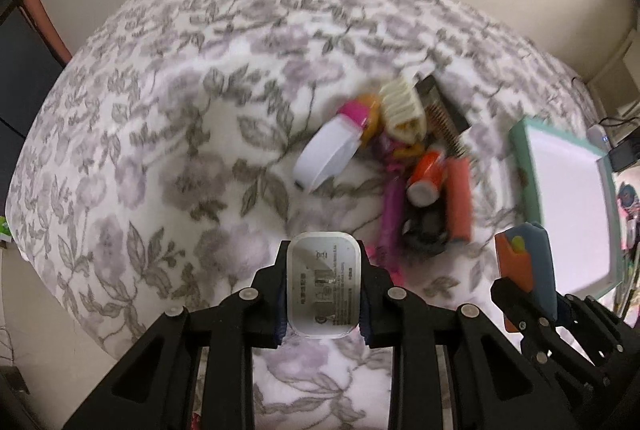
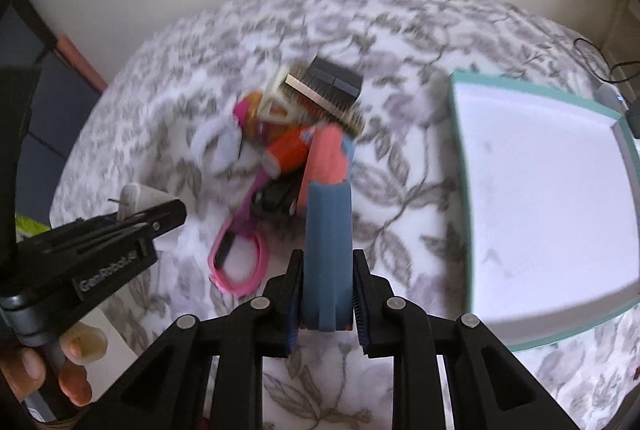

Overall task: Organize rigid objects
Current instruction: 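Carry blue-orange case with right tool while left tool carries charger to tray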

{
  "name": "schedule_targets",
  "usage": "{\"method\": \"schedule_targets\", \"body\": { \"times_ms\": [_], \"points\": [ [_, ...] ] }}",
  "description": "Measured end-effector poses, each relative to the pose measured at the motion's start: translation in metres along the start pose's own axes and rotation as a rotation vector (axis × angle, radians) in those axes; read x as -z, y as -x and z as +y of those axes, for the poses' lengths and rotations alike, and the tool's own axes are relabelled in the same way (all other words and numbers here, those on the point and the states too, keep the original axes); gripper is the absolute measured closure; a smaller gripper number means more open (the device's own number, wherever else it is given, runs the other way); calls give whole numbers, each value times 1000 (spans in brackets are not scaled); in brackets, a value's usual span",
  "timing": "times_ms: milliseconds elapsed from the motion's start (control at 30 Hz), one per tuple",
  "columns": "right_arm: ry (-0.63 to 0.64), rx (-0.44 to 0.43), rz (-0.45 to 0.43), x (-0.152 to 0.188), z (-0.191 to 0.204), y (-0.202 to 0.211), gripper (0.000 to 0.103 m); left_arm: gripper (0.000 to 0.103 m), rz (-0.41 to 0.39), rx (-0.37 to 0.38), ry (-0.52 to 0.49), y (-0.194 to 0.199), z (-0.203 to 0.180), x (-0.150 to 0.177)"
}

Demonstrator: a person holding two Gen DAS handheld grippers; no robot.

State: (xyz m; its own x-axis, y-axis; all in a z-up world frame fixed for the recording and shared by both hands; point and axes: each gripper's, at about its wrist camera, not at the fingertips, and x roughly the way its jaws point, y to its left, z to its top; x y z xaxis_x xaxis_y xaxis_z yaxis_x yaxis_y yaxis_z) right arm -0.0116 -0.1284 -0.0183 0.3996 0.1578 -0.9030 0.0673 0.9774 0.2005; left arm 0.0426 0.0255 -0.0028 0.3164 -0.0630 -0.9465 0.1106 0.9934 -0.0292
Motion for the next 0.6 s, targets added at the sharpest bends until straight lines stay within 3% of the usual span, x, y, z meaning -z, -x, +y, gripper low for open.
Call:
{"method": "schedule_targets", "body": {
  "times_ms": [133, 267, 600],
  "points": [
    [-81, 8, -39, -7, -22, 14, 79, 75, -32, 11, -16, 16, -12, -10],
    [-145, 105, -73, -13, -50, 25, 79, 75, -36, 60, -31, 21, -39, -17],
    [-389, 235, -108, -17, -150, 47, 79, 75, -47, 110, -163, 19, -139, -29]
  ]
}}
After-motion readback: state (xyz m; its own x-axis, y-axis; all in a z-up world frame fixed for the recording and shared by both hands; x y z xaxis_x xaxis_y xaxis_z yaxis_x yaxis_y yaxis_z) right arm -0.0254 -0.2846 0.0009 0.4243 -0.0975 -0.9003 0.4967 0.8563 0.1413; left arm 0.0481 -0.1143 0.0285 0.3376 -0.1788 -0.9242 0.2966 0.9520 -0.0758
